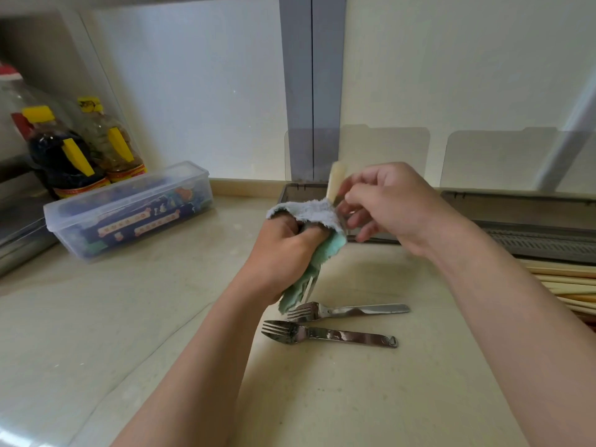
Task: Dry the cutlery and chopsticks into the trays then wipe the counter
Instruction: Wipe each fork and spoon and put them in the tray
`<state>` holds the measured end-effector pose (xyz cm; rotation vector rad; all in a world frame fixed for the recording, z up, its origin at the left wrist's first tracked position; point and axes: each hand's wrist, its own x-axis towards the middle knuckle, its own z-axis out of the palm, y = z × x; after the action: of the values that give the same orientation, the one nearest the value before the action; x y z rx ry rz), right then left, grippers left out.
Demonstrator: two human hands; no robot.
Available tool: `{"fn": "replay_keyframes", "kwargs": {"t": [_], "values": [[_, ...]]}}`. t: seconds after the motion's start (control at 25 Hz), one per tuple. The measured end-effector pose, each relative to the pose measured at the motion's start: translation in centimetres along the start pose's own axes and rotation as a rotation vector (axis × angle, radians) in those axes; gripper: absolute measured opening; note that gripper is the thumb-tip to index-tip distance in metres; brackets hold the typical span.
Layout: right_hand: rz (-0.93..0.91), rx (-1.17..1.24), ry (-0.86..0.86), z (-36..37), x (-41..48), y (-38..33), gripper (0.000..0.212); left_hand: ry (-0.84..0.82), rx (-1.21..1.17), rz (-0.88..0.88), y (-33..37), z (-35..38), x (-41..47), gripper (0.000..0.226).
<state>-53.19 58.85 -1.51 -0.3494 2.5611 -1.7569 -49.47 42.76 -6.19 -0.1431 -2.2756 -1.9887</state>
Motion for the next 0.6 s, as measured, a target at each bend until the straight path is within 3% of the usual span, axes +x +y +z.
{"fn": "replay_keyframes", "kwargs": {"t": [0.08,0.16,0.32,0.6], "values": [[0.013,0.192,-0.003,-0.1,0.2,0.1,0.011,-0.066,0.020,-0.013,0.1,0.2,-0.4,0.023],[0.012,0.234,-0.014,-0.3,0.3,0.3,0.010,-0.077,0.043,-0.019,0.0,0.2,-0.4,0.022],[0.027,0.358,0.139,-1.7,0.8,0.5,0.010,-0.151,0.165,0.001,0.1,0.6,-0.6,0.021],[-0.082,0.382,0.307,-2.5,1.3,0.8,0.025,-0.150,0.180,-0.095,0.2,0.7,-0.5,0.016]]}}
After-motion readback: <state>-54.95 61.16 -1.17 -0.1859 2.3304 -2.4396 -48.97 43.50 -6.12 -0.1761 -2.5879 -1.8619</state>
